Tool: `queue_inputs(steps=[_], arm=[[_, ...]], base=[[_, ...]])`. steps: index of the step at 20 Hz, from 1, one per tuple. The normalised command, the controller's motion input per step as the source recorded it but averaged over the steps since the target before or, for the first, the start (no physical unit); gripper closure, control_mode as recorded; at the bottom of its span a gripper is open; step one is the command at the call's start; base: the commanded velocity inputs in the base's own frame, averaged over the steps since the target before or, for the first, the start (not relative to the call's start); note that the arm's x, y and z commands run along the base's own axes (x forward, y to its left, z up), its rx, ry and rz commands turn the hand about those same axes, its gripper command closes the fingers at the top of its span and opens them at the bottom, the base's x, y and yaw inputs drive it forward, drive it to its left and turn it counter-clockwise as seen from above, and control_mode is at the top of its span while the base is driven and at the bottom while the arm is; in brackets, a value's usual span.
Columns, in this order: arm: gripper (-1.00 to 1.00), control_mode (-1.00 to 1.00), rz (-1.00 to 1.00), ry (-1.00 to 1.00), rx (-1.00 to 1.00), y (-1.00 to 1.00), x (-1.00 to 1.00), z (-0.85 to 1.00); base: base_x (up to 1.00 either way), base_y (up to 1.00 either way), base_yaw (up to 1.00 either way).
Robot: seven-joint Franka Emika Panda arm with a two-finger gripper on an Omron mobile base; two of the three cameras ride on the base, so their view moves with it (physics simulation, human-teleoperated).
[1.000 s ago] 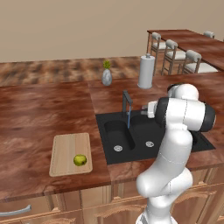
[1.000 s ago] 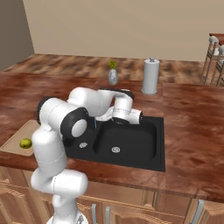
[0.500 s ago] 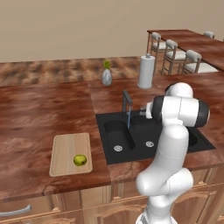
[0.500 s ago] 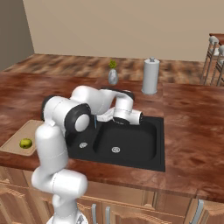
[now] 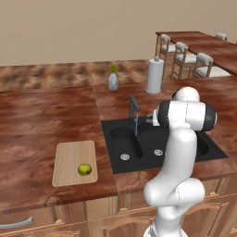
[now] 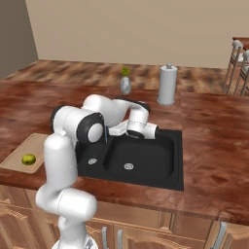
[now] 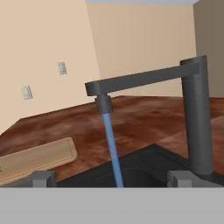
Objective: Pick the pear from the sink and place it on the cutting board to airdry. Then turn off the sink faucet.
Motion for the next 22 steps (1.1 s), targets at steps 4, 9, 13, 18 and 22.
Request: queue_inputs(steps=[4, 9, 13, 18, 22], arm=[[-1.0, -1.0, 0.01, -0.01, 0.0, 0.0, 0.25, -0.03], [-1.0, -1.0, 0.02, 0.0, 0.0, 0.0, 0.25, -0.07], [-1.0, -1.0, 0.02, 0.0, 0.0, 0.0, 0.21, -0.1], [-1.0, -1.0, 0.02, 0.0, 0.0, 0.0, 0.17, -0.12], [-1.0, -1.0, 0.02, 0.0, 0.0, 0.0, 0.15, -0.09]], base=[[0.0, 0.0, 0.0], [0.0, 0.0, 0.0], [0.0, 0.0, 0.0], [0.0, 0.0, 0.0], [0.0, 0.0, 0.0]])
